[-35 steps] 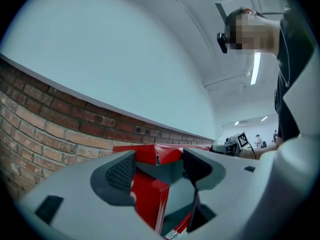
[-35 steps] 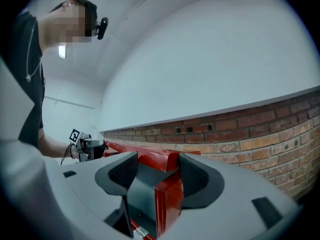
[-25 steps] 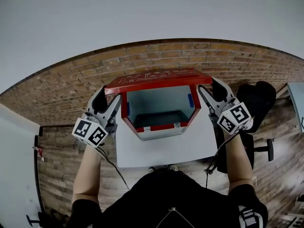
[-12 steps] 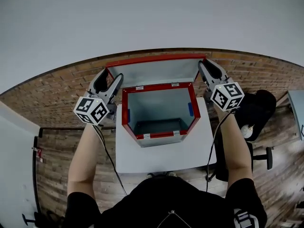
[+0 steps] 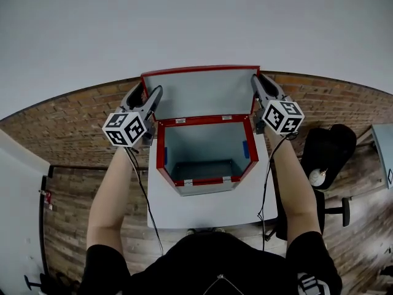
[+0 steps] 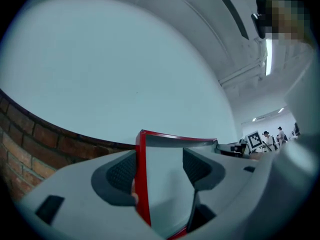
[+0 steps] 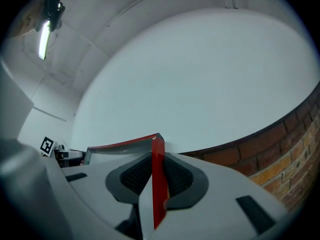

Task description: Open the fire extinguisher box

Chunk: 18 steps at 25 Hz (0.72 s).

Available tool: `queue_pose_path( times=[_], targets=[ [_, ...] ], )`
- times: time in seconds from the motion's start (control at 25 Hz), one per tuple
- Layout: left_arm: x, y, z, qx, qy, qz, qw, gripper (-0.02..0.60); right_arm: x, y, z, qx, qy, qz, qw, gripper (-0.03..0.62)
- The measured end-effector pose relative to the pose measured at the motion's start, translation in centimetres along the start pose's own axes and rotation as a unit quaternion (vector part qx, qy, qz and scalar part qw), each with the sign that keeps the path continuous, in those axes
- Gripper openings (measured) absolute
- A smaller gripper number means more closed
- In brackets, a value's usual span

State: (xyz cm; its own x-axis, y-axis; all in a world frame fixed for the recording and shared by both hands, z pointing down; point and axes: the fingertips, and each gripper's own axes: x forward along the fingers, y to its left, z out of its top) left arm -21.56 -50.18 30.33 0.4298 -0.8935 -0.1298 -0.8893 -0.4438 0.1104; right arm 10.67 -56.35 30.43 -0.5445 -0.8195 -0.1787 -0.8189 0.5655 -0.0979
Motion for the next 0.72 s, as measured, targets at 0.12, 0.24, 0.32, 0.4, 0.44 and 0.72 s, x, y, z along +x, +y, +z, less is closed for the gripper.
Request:
queue_pose_path(
  times=[0.12,0.24,0.32,0.4,0.44,0.72],
  targets=[
    [0.1,0.1,0.0,0.004,0.000,-0.001,1.0000,0.339,-0.1,-0.1,0.0,0.000,-0.004,-0.001,1.000,0.084],
    [0.1,0.0,0.0,0.006,0.001,-0.005,1.0000,0.339,-0.2,0.1,0.1,-0.003,-0.004,-0.002,1.000,0.086],
    [-0.1,0.1,-0.1,0.007,0.001,-0.005,1.0000,0.339,-0.5,0.1,0.2,-0.003,-0.007,-0.005,1.000,0.086],
    [-0.4,0.4,-0.1,0.007,-0.002,-0.001,1.0000,0.339,-0.8,0.0,0.4,-0.006,-0.011,-0.008,1.000,0.086],
    [-0.6,0.6,0.0,0.006,-0.004,0.002,1.0000,0.339,-1.0,0.0,0.5,-0.009,-0.012,-0.009,1.000,0.086],
    [-4.9,1.2,0.8,0.004,-0.036,0.002,0.9993,0.339,-4.4,-0.2,1.1,-0.002,-0.024,-0.018,1.000,0.086]
  ],
)
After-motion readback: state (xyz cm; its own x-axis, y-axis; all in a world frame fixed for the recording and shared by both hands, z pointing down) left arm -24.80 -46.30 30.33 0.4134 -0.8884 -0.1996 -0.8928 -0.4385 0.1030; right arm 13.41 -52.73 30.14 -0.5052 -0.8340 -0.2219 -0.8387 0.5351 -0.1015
